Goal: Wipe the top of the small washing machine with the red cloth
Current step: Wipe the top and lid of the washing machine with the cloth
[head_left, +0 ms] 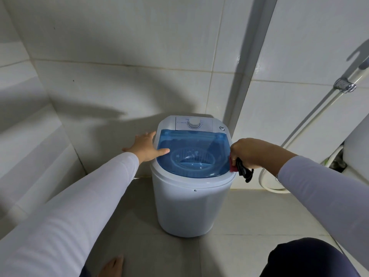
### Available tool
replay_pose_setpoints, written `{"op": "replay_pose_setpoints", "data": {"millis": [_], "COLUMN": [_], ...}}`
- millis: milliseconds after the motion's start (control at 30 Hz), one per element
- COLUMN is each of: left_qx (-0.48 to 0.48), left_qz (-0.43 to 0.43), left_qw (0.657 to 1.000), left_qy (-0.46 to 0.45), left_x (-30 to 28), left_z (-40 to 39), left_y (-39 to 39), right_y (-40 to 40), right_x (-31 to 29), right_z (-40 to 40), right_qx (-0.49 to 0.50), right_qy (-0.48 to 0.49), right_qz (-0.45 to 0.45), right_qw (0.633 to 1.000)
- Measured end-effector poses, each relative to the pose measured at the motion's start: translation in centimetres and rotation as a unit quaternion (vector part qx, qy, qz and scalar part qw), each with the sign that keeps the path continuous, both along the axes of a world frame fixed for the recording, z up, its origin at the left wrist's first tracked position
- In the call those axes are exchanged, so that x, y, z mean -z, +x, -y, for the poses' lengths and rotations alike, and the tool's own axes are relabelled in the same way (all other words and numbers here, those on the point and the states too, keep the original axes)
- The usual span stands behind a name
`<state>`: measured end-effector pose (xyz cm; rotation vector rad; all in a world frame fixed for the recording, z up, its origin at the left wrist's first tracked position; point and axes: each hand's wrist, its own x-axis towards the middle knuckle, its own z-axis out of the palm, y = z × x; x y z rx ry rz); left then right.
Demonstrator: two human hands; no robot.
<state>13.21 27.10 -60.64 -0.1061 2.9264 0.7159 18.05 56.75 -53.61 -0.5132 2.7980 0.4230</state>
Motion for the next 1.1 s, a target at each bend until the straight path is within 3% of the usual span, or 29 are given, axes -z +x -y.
{"op": "replay_pose_setpoints", "data": {"millis": [233, 433, 667, 800, 933, 1100], "left_qx": [0.036, 0.043, 0.054, 0.059, 0.06, 0.061], "left_qz": [0.013, 0.03, 0.029, 0.046, 0.058, 0.063], "left_qw": [0.999, 0.999, 0.998, 0.997, 0.996, 0.995], "left_qy": [-0.033, -0.013, 0.029, 0.032, 0.03, 0.041], "left_x": [-0.5, -0.6, -0.3, -0.6, -1.0, -1.0], "left_z": [-0.8, -0.5, -0.6, -0.6, -0.6, -0.6], "left_y": [-1.1, -1.5, -1.6, -1.7, -1.8, -1.8], "right_y": [-0.7, -1.6, -2.0, -2.0, -2.2, -2.6], "right_x": [-1.7, -1.6, 1.3, 1.0, 0.4, 0.6], "right_z": [1.0, 3.6, 5.7, 6.2, 6.0, 5.2], "right_qx": [-0.058, -0.151, -0.253, -0.225, -0.12, -0.064], "right_qy": [-0.072, -0.019, 0.008, -0.048, -0.149, -0.158], "right_qz": [-0.048, -0.098, -0.058, -0.007, 0.029, 0.039], "right_qw": [0.995, 0.984, 0.966, 0.973, 0.981, 0.985]}}
